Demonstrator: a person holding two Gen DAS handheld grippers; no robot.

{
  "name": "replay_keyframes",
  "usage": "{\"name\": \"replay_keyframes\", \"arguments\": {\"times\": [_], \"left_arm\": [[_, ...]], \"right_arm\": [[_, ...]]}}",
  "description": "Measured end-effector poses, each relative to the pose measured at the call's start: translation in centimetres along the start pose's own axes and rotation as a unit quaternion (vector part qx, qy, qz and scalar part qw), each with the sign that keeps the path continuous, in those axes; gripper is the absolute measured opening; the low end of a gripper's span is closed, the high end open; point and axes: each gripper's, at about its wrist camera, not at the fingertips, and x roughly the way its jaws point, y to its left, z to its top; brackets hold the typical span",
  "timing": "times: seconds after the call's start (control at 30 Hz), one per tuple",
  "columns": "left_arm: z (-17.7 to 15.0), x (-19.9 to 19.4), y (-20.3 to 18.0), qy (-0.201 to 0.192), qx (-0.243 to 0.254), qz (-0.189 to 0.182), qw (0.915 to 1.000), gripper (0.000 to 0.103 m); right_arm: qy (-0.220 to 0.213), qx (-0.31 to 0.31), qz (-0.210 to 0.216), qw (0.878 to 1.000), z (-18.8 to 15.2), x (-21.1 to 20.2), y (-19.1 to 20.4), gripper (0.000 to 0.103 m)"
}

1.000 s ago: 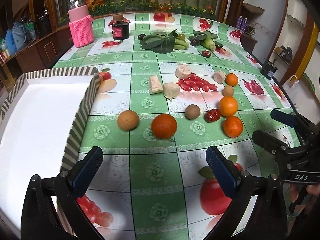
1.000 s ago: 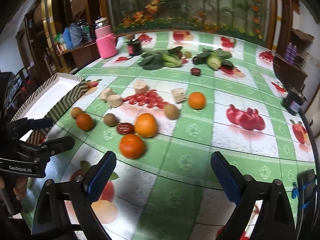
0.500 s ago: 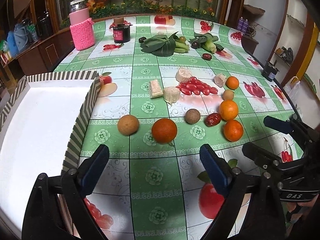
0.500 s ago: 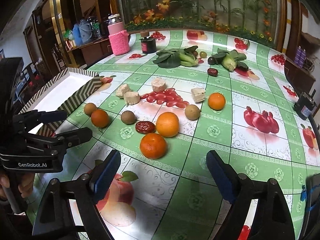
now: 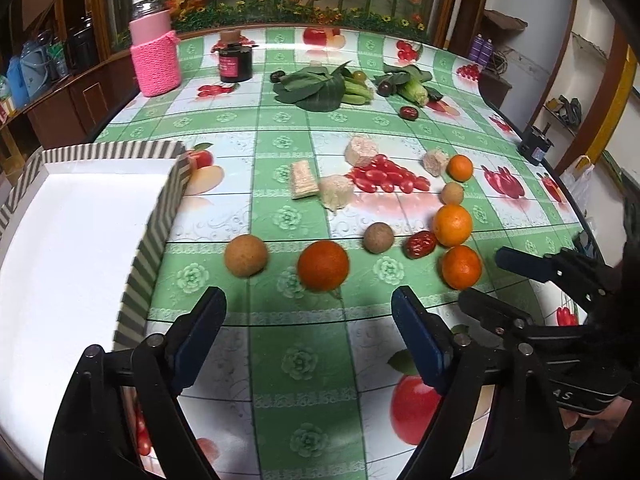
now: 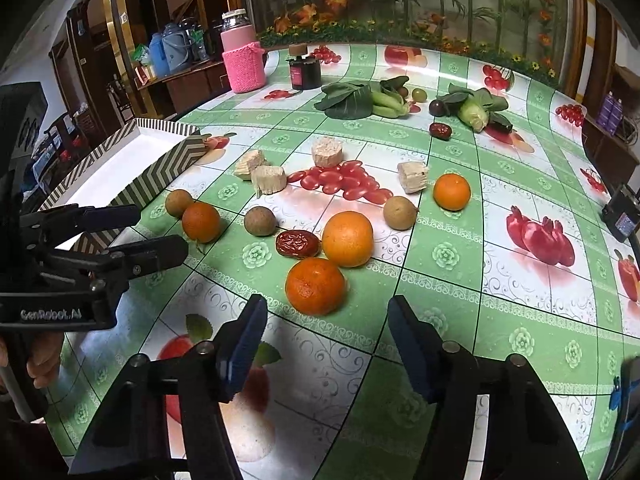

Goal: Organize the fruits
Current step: 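Grasp a tangerine with the left tool while the right tool grasps an orange, then carry both fruits into the white tray and open both tools to release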

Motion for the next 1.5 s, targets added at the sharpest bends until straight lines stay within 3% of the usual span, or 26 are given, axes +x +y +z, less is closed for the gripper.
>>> {"name": "replay_keyframes", "arguments": {"times": [0.23,0.3,0.33,0.43,0.5,0.57,0.87,1.23,1.5], "left_arm": [[0.3,1.3,-0.5,0.016,-0.003,-0.007,0.9998,0.079],[0.5,1.7,-0.6,0.01,-0.002,0.0,1.0,0.079],[0.5,1.9,-0.6,0.009,-0.001,0.002,1.0,0.075],[0.8,2.7,-0.5,0.017,-0.01,-0.004,0.9998,0.051],[0.9,2.8,-0.5,0.009,-0.014,-0.003,0.9999,0.046],[1.1,2.9,-0.4,0.005,-0.011,0.001,0.9999,0.028],[0.2,1.7,0.2,0.002,-0.017,-0.011,0.9998,0.028],[-0.5,-1.3,1.0,-0.02,-0.012,0.007,0.9997,0.028],[-0.1,-3.7,3.9,-0.02,-0.017,0.037,0.999,0.028]], "right_arm": [[0.014,-0.009,0.003,1.0,0.4,1.6,0.0,0.049],[0.01,-0.013,0.005,1.0,0.5,1.6,0.0,0.038],[0.009,-0.013,0.008,1.0,0.6,1.6,0.0,0.035],[0.01,-0.009,0.011,1.0,0.6,1.5,-0.4,0.034],[0.009,-0.005,0.015,1.0,0.5,1.4,-0.7,0.033],[0.009,-0.004,0.017,1.0,0.3,1.2,-0.8,0.033],[-0.001,0.002,0.035,0.999,0.2,-0.2,-0.3,0.033],[-0.013,-0.007,0.051,0.999,0.8,-1.3,2.4,0.033],[-0.019,-0.034,0.077,0.996,2.8,-1.5,5.7,0.033]]}}
